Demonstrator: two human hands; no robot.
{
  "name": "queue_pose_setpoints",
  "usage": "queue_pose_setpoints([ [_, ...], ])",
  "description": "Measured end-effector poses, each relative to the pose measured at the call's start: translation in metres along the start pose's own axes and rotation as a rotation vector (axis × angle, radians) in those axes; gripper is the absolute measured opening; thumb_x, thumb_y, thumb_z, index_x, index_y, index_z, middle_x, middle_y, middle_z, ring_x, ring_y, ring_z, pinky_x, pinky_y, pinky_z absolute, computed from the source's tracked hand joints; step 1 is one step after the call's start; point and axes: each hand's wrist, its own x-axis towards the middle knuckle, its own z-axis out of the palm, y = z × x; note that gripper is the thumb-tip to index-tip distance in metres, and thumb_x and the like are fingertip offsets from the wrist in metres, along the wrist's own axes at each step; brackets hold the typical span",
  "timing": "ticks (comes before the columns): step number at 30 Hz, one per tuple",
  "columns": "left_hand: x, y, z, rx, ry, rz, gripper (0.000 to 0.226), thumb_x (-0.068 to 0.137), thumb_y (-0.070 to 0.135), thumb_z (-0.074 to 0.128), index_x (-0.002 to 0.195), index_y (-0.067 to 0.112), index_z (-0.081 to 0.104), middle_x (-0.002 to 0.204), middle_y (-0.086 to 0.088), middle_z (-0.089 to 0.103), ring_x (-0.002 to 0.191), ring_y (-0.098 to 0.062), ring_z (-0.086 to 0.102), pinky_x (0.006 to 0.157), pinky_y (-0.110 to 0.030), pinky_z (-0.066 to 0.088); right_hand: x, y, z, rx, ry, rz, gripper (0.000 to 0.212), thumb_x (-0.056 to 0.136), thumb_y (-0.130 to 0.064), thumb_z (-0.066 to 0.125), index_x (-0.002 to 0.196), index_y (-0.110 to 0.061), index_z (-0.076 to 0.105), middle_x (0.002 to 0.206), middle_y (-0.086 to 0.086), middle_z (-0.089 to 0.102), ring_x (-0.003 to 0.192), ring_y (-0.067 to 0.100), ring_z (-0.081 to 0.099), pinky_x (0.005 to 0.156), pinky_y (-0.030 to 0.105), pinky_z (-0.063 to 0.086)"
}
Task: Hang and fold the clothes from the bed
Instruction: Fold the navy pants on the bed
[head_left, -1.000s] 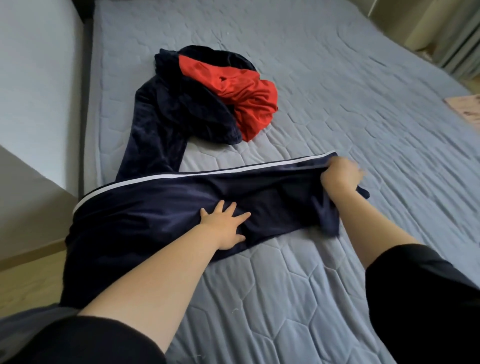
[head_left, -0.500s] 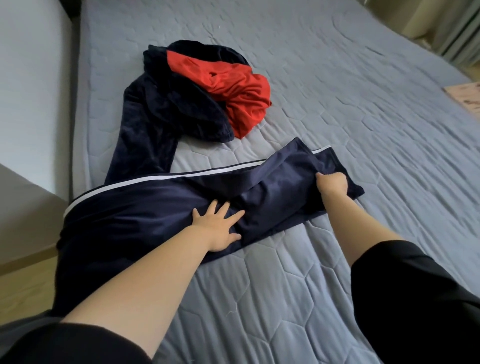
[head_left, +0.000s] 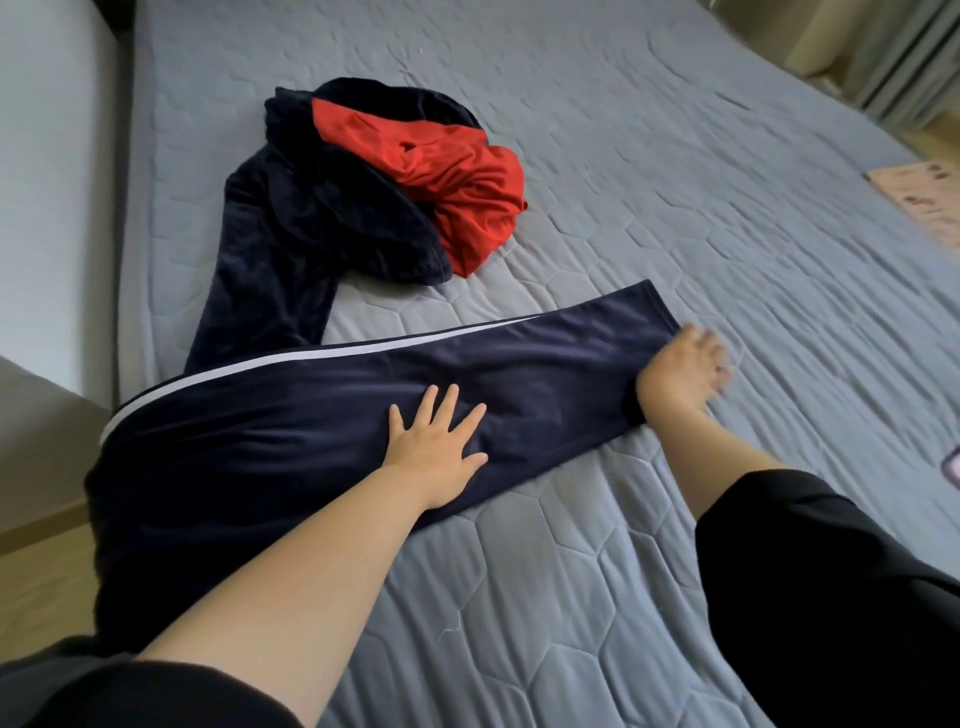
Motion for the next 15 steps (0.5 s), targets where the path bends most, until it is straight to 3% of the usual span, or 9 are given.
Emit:
queue_pose_setpoints([
  [2,0.0,-0.001,0.001,0.001,0.018,0.016,0.062,0.097,0.058,0.02,0.149,0.039,-0.009,0.158,0.0,-0.02,0.145,-0.024,-0.021,0.112,-0.06,-0.002,-0.017,-0.019,0.006,-0.05,0.026,-0.364,0.067,0.086,-0.004,0.045,0.148,-0.013,0.022,0.157,0.015,0.016,0.144,0.032,0.013,0.115,0.049,0.004],
  [4,-0.001,-0.006,0.003,-0.008,0.049,0.042,0.061,0.098,0.057,0.019,0.149,0.039,-0.008,0.159,0.001,-0.018,0.145,-0.022,-0.02,0.113,-0.058,-0.003,-0.039,-0.036,0.018,-0.03,-0.074,-0.723,0.06,0.089,-0.012,0.043,0.147,-0.015,0.03,0.157,0.011,0.021,0.145,0.03,0.016,0.115,0.052,0.001],
  [5,-0.002,-0.011,0.003,-0.015,0.068,0.051,0.061,0.098,0.057,0.019,0.149,0.039,-0.008,0.159,0.002,-0.017,0.145,-0.021,-0.019,0.114,-0.056,-0.003,-0.049,-0.04,0.026,-0.069,-0.16,-0.788,0.055,0.094,-0.022,0.039,0.148,-0.016,0.03,0.157,0.008,0.022,0.145,0.027,0.017,0.115,0.055,0.003],
  [7,-0.007,-0.026,0.005,-0.029,0.107,0.036,0.06,0.098,0.055,0.018,0.15,0.037,-0.005,0.16,0.003,-0.014,0.146,-0.019,-0.017,0.115,-0.053,-0.003,-0.059,-0.04,0.04,-0.147,-0.315,-0.57,0.056,0.099,-0.042,0.026,0.151,-0.022,0.018,0.16,0.003,0.009,0.147,0.022,0.005,0.112,0.06,0.001],
  [9,-0.016,-0.048,0.008,-0.032,0.147,-0.025,0.059,0.099,0.054,0.018,0.151,0.035,-0.003,0.16,0.003,-0.012,0.146,-0.019,-0.015,0.116,-0.05,-0.002,-0.062,-0.044,0.041,-0.13,-0.377,-0.271,0.062,0.099,-0.049,0.02,0.153,-0.021,0.008,0.161,0.004,-0.002,0.147,0.023,-0.005,0.11,0.064,-0.002],
  [10,-0.021,-0.06,0.009,-0.029,0.167,-0.062,0.059,0.099,0.053,0.019,0.151,0.034,-0.002,0.16,0.002,-0.01,0.146,-0.019,-0.014,0.116,-0.048,-0.002,-0.067,-0.052,0.039,-0.118,-0.38,-0.234,0.063,0.099,-0.048,0.019,0.153,-0.02,0.006,0.161,0.006,-0.004,0.147,0.024,-0.007,0.111,0.064,-0.003],
  [12,-0.034,-0.085,0.011,-0.017,0.224,-0.094,0.059,0.1,0.05,0.021,0.152,0.03,0.001,0.161,0.0,-0.007,0.147,-0.02,-0.012,0.117,-0.042,-0.002,-0.088,-0.076,0.037,-0.088,-0.348,-0.345,0.063,0.099,-0.046,0.022,0.153,-0.017,0.006,0.161,0.008,-0.003,0.147,0.025,-0.007,0.112,0.062,-0.002],
  [15,-0.056,-0.109,0.017,0.02,0.367,-0.003,0.055,0.102,0.041,0.029,0.152,0.026,0.015,0.161,-0.002,0.004,0.147,-0.02,-0.008,0.118,-0.04,-0.002,-0.141,-0.121,0.038,-0.032,-0.325,-0.669,0.061,0.1,-0.042,0.028,0.152,-0.015,0.012,0.161,0.009,0.002,0.147,0.025,-0.002,0.115,0.055,0.001],
])
